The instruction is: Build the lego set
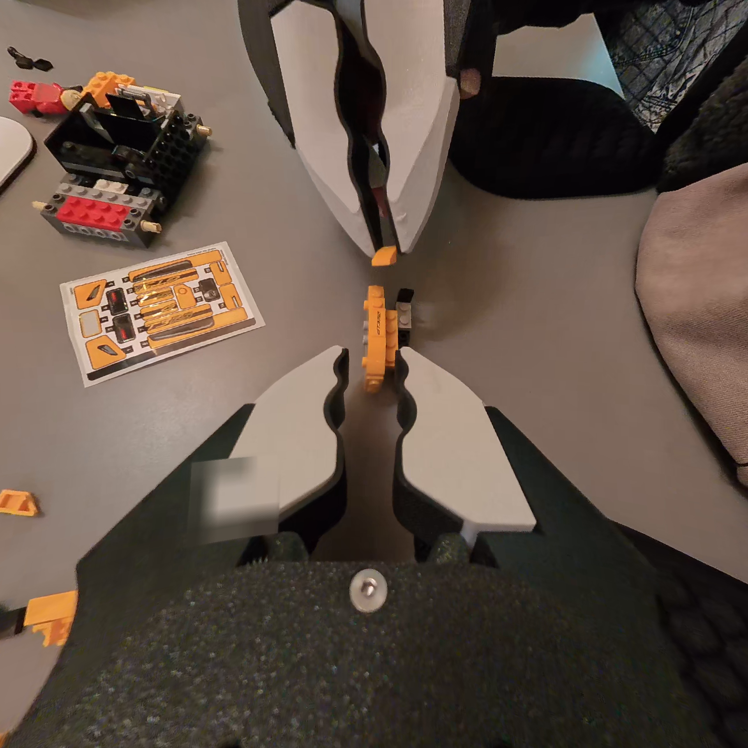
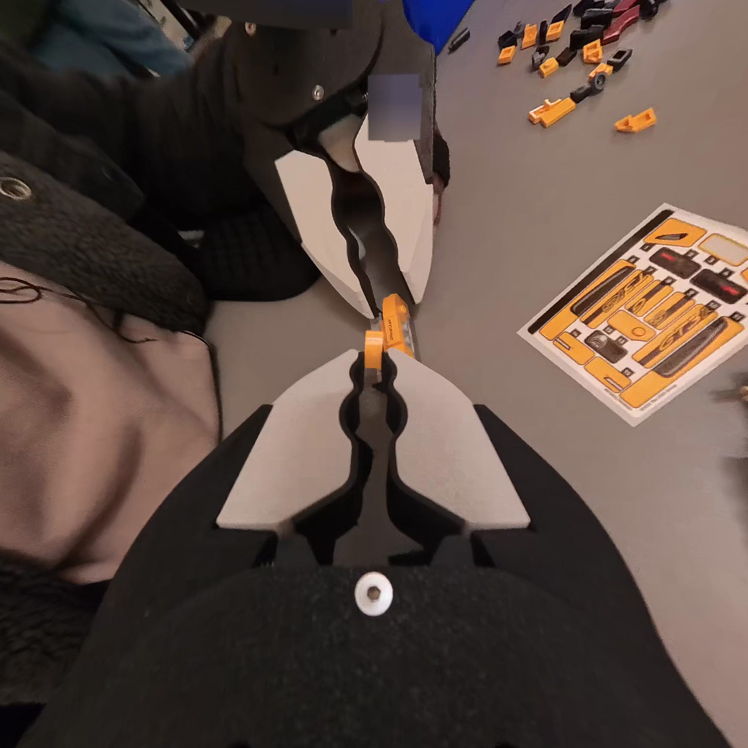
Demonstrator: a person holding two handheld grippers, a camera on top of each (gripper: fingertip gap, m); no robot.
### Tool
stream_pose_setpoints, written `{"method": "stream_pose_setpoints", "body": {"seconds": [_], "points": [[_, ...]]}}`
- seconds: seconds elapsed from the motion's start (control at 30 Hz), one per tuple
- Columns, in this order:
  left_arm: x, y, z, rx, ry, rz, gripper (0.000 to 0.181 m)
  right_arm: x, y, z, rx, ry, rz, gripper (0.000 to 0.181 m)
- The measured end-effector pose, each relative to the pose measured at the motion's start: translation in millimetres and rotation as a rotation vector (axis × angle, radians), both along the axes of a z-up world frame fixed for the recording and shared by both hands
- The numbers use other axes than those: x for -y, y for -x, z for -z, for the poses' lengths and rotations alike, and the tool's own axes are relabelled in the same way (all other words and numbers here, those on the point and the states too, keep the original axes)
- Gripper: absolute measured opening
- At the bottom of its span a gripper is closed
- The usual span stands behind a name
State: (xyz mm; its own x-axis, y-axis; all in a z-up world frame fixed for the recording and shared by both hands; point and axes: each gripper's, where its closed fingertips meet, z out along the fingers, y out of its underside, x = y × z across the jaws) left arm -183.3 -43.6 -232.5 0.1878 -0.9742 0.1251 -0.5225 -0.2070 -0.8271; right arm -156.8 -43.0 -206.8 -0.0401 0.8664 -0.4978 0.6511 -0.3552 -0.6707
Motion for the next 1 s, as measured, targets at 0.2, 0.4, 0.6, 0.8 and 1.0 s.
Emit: {"method": "stream_pose_setpoints", "body": {"seconds": [0.2, 0.4, 0.6, 0.8, 1.0], "points": [[-1, -5, -15, 0.075, -0.052, -0.006, 0.015, 3, 3, -9, -0.041, 0.005, 0.014, 0.008], [7, -19, -48, 0.271, 0.068, -0.044, 0.009, -1, 10, -26, -0.109, -0.277, 0.109, 0.007], [-7, -16, -66, 0.427, 0.226, -0.147, 0.010, -6, 10, -36, -0.135, -0.537, 0.228, 0.007], [-5, -19, -72, 0.475, 0.299, -0.148, 0.012, -5, 11, -44, -0.121, -0.734, 0.291, 0.008], [-4, -17, -76, 0.493, 0.347, -0.134, 0.004, -7, 15, -46, -0.114, -0.860, 0.335, 0.008]]}}
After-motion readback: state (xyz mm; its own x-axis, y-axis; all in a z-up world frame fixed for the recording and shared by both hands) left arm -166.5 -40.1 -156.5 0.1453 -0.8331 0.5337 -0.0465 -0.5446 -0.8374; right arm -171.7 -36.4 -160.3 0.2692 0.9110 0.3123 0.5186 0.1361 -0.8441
